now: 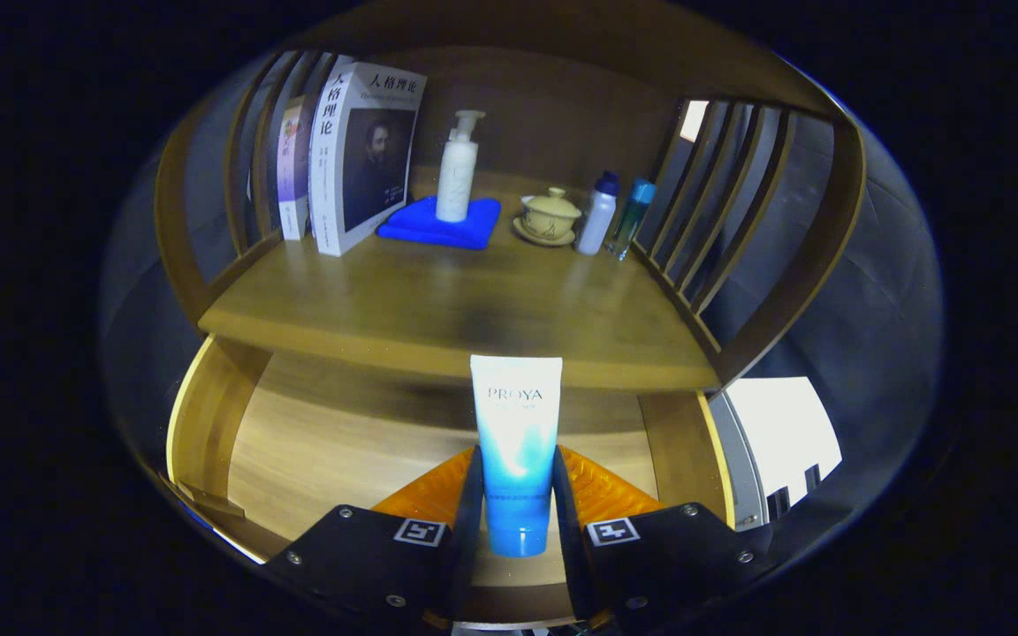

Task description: Pull open the drawer, take out the items inside it, and place them on the countertop above the cabinet.

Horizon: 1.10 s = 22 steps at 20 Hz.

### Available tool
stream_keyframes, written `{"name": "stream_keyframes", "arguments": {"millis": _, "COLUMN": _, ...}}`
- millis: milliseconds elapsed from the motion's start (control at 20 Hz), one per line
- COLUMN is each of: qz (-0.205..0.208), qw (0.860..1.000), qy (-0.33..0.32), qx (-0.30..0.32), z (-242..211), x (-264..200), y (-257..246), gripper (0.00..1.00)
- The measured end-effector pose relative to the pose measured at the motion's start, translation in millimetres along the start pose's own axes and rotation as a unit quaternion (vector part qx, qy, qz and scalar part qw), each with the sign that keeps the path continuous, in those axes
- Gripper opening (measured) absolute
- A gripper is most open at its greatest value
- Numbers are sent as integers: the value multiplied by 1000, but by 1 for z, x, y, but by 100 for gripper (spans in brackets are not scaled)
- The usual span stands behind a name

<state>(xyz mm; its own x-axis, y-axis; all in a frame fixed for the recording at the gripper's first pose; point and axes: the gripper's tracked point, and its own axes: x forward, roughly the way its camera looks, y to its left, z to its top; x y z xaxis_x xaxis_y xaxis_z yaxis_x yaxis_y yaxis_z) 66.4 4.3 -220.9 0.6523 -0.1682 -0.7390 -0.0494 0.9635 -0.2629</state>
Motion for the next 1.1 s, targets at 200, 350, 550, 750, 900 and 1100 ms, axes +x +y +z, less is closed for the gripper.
{"name": "stream_keyframes", "arguments": {"millis": 200, "qz": 1, "qw": 999, "qy": -30, "qx": 10, "z": 36, "x": 13, "y": -6, "gripper": 44}}
{"name": "stream_keyframes", "arguments": {"millis": 350, "qz": 10, "qw": 999, "qy": -51, "qx": 8, "z": 54, "x": 25, "y": -8, "gripper": 44}}
{"name": "stream_keyframes", "arguments": {"millis": 550, "qz": 24, "qw": 997, "qy": -71, "qx": -2, "z": 75, "x": 50, "y": -2, "gripper": 44}}
{"name": "stream_keyframes", "arguments": {"millis": 750, "qz": 41, "qw": 994, "qy": -96, "qx": -19, "z": 97, "x": 76, "y": 7, "gripper": 44}}
{"name": "stream_keyframes", "arguments": {"millis": 900, "qz": 72, "qw": 992, "qy": -101, "qx": -4, "z": 106, "x": 93, "y": 24, "gripper": 44}}
{"name": "stream_keyframes", "arguments": {"millis": 1100, "qz": 104, "qw": 988, "qy": -109, "qx": 24, "z": 115, "x": 109, "y": 44, "gripper": 45}}
